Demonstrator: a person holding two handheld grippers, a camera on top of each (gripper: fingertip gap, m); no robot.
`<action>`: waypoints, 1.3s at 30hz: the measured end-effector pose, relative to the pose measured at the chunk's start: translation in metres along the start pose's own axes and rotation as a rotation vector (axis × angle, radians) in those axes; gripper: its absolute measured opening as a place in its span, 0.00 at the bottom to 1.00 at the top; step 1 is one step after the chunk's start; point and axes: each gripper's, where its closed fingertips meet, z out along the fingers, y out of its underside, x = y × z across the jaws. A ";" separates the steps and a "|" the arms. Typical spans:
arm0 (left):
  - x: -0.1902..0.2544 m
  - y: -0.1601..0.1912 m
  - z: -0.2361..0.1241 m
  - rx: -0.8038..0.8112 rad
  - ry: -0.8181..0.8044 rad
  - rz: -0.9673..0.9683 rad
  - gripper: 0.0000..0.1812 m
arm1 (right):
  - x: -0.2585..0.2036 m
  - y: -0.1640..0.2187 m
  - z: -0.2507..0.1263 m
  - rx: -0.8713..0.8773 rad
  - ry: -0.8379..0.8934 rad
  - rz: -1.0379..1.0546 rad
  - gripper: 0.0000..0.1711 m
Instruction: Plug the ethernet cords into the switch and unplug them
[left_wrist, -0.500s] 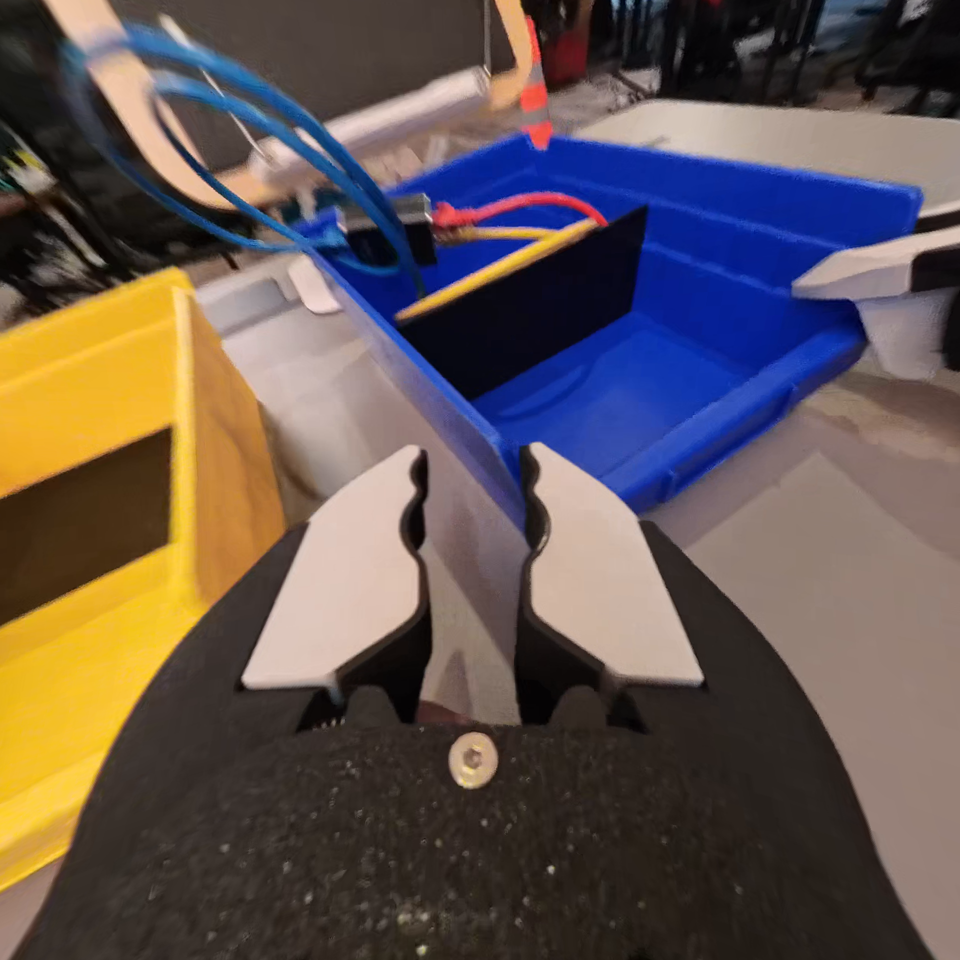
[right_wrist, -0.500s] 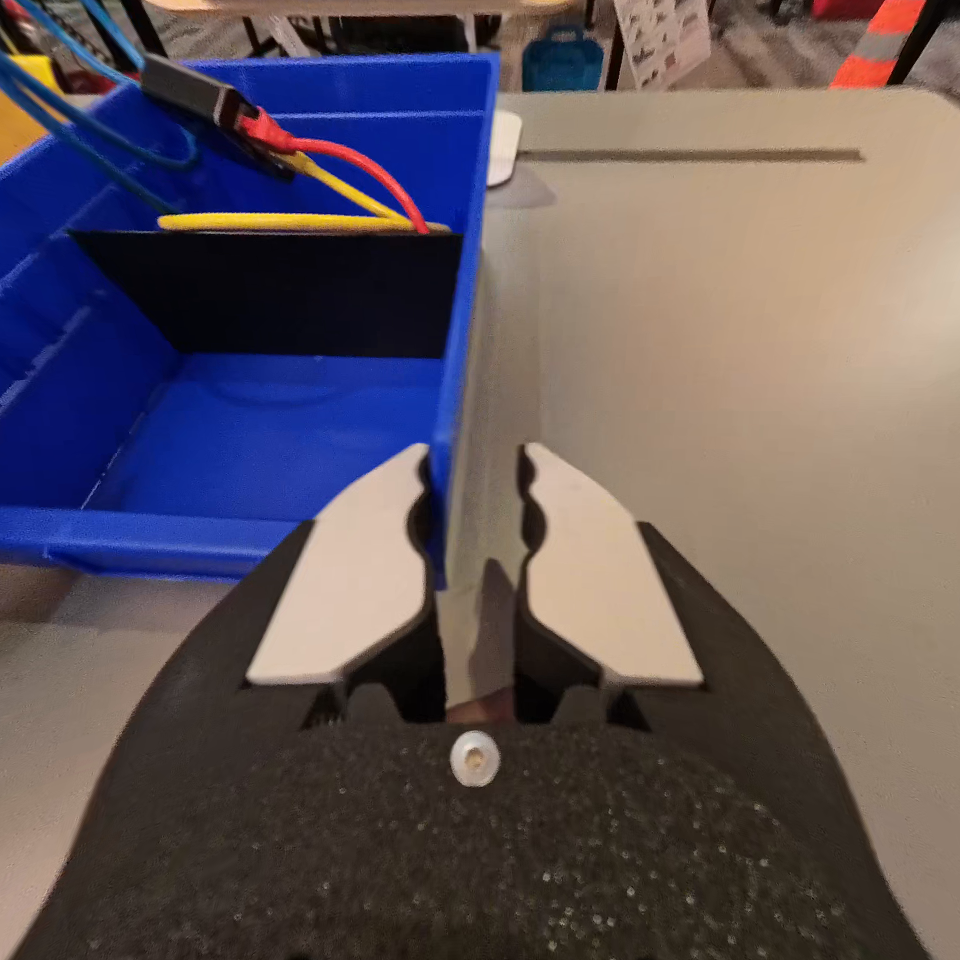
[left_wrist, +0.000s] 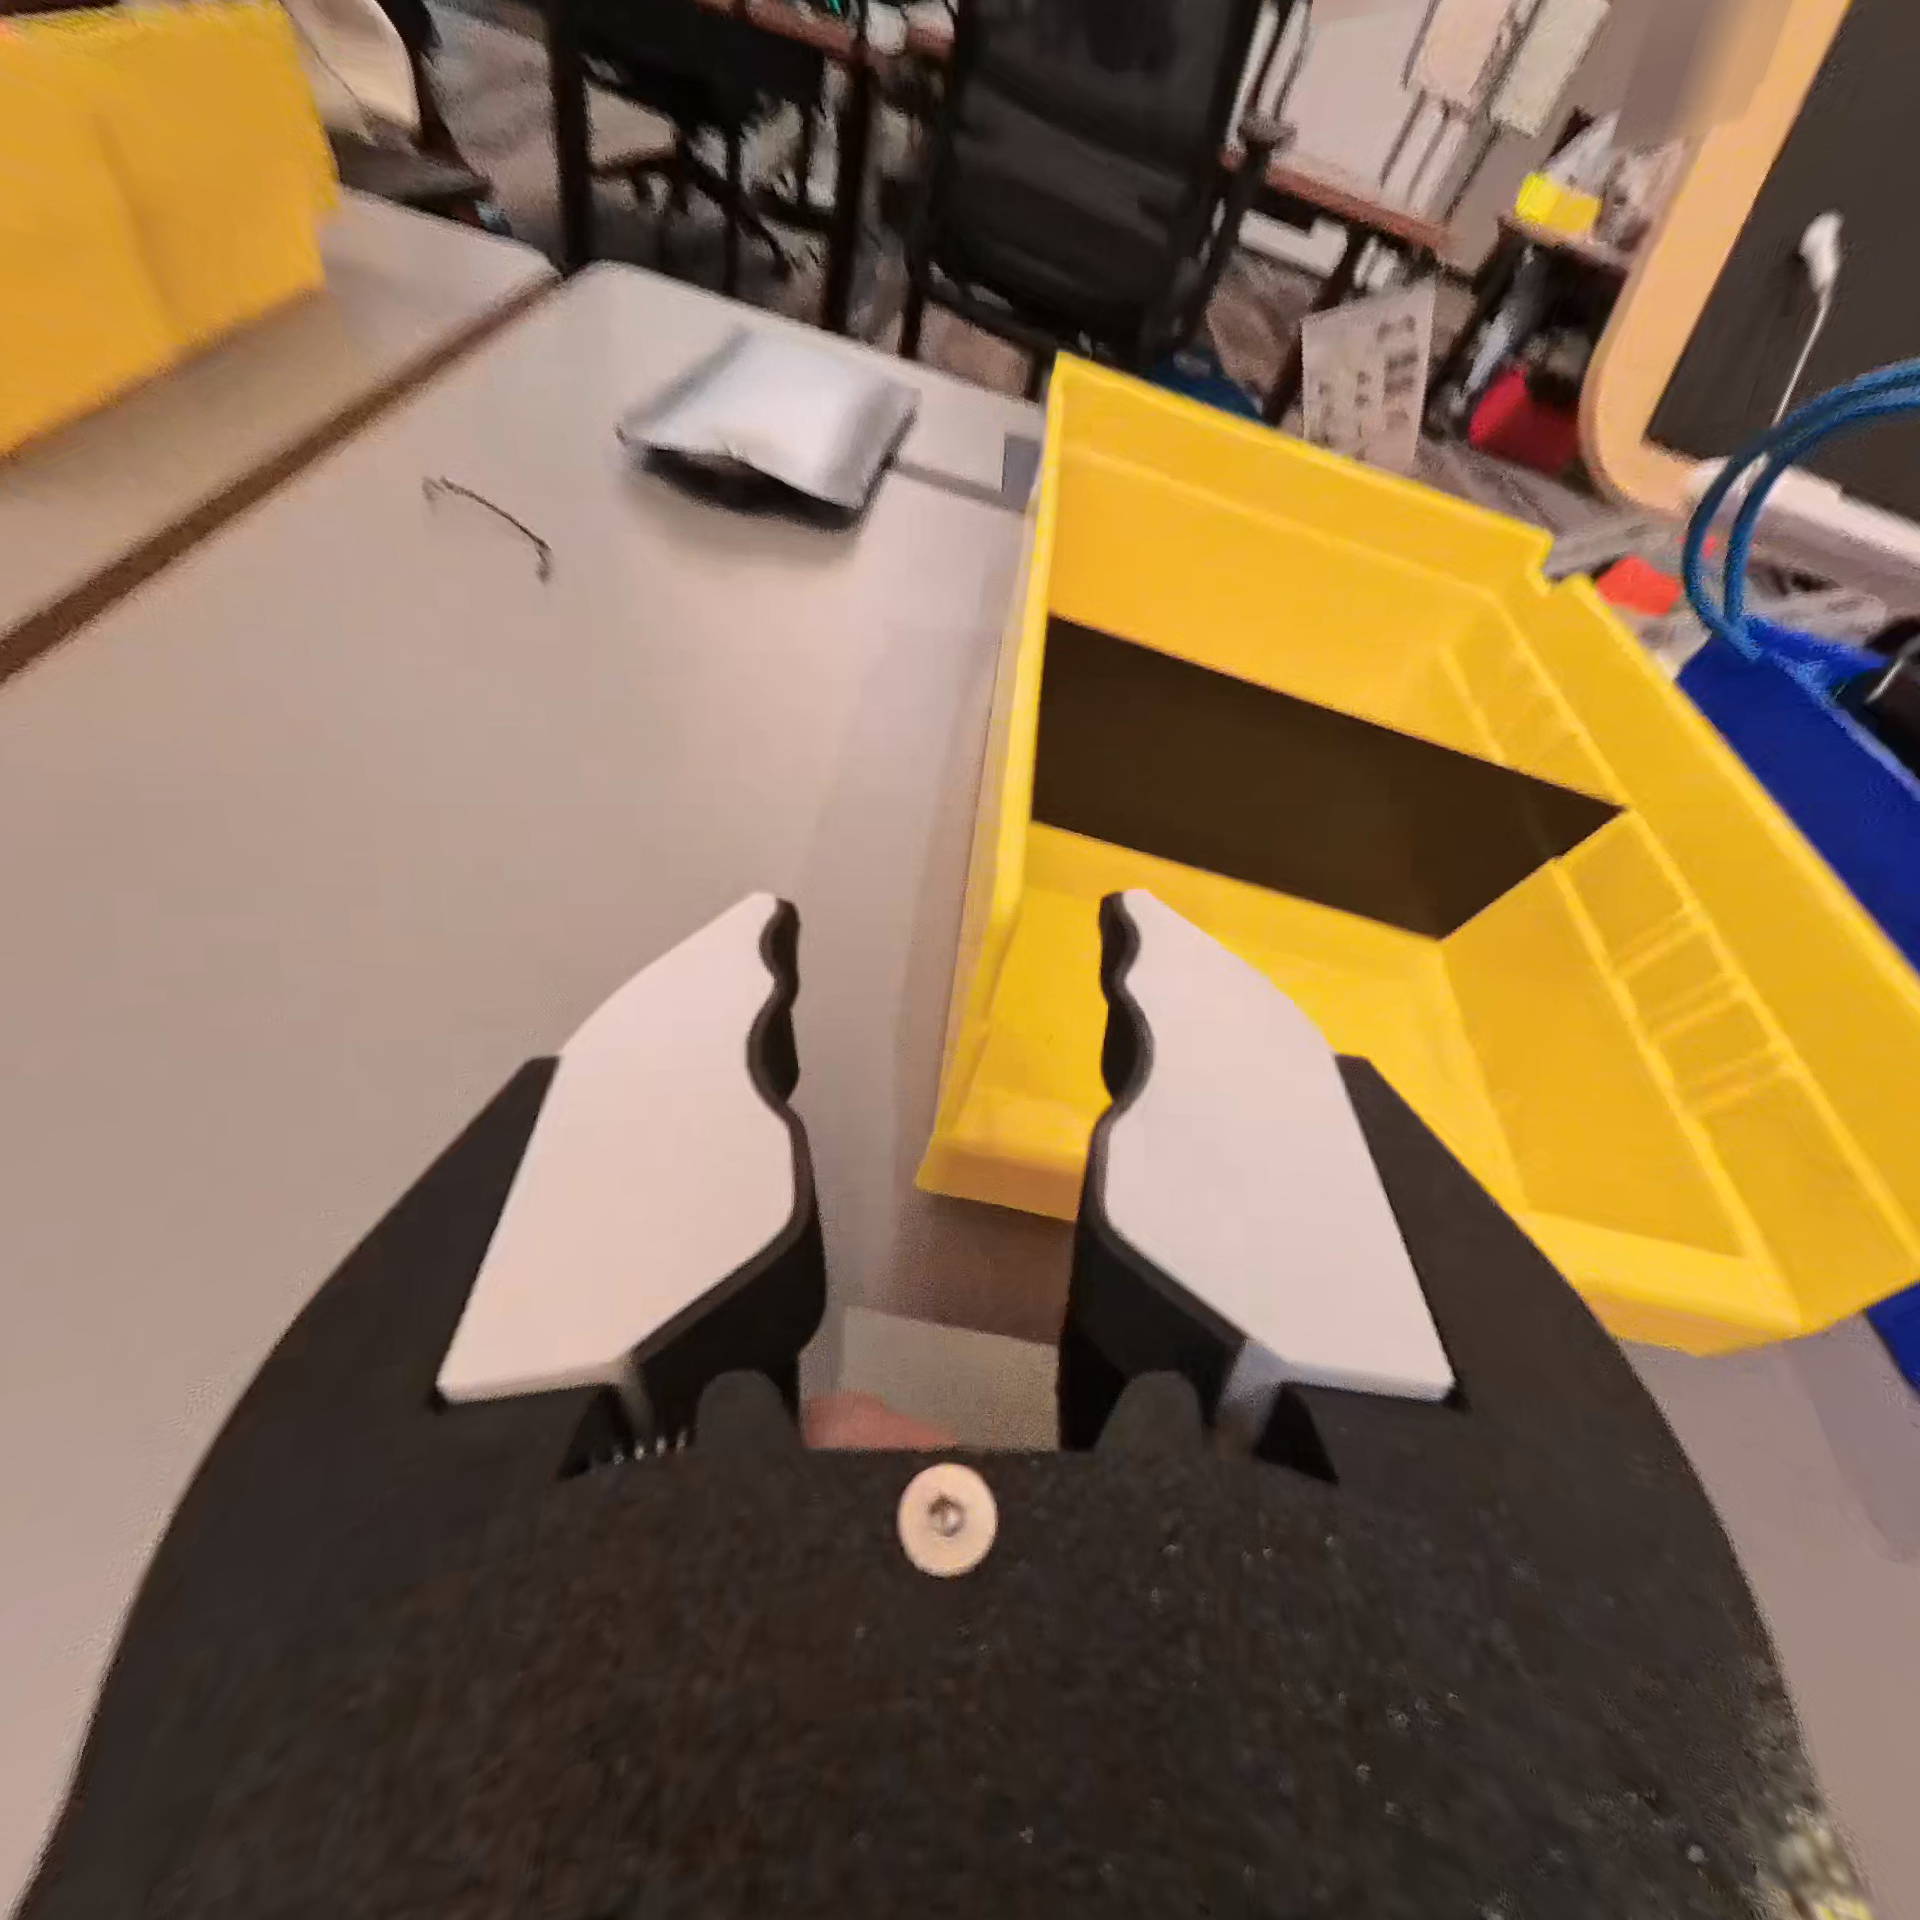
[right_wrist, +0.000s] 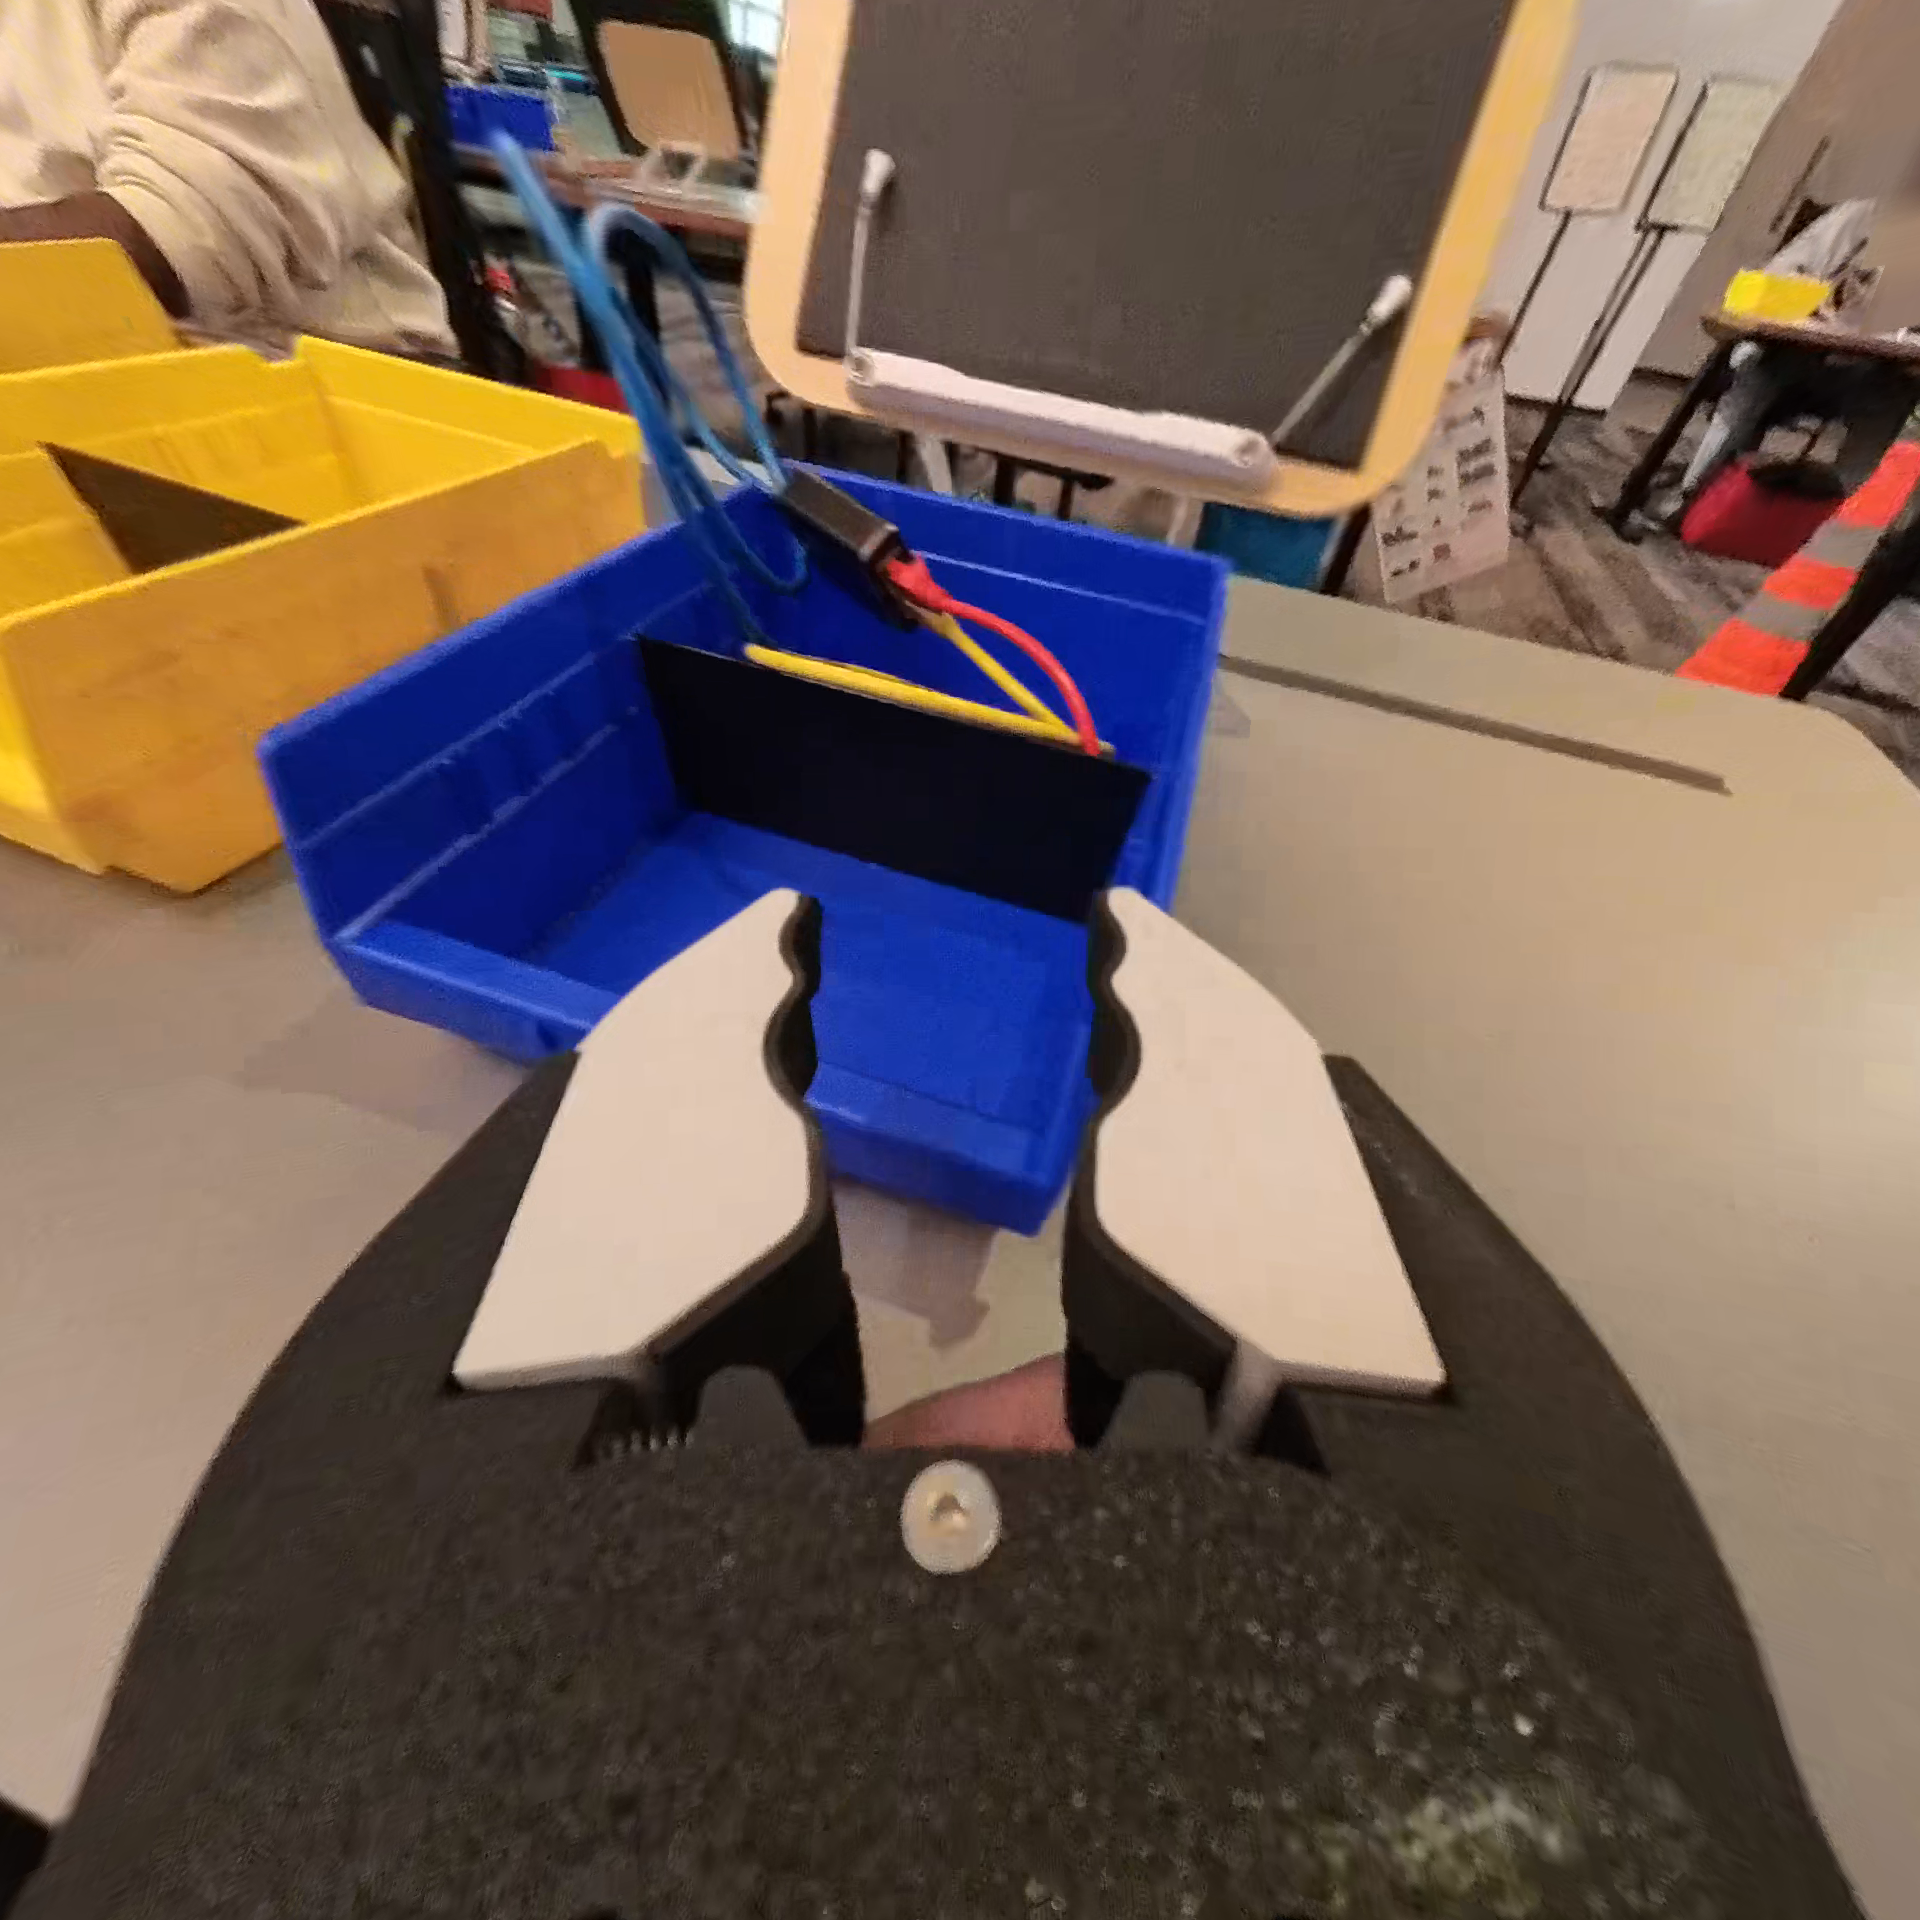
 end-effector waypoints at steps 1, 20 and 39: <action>-0.002 0.005 0.006 -0.024 0.010 0.014 0.28 | -0.016 -0.003 -0.002 0.020 -0.032 -0.027 0.28; 0.058 0.079 -0.112 -0.199 -0.060 0.304 0.03 | -0.236 0.046 0.033 -0.341 -0.430 0.082 0.22; 0.280 -0.096 -0.148 0.393 0.120 0.428 0.05 | -0.033 -0.177 -0.036 0.214 0.111 -0.166 0.03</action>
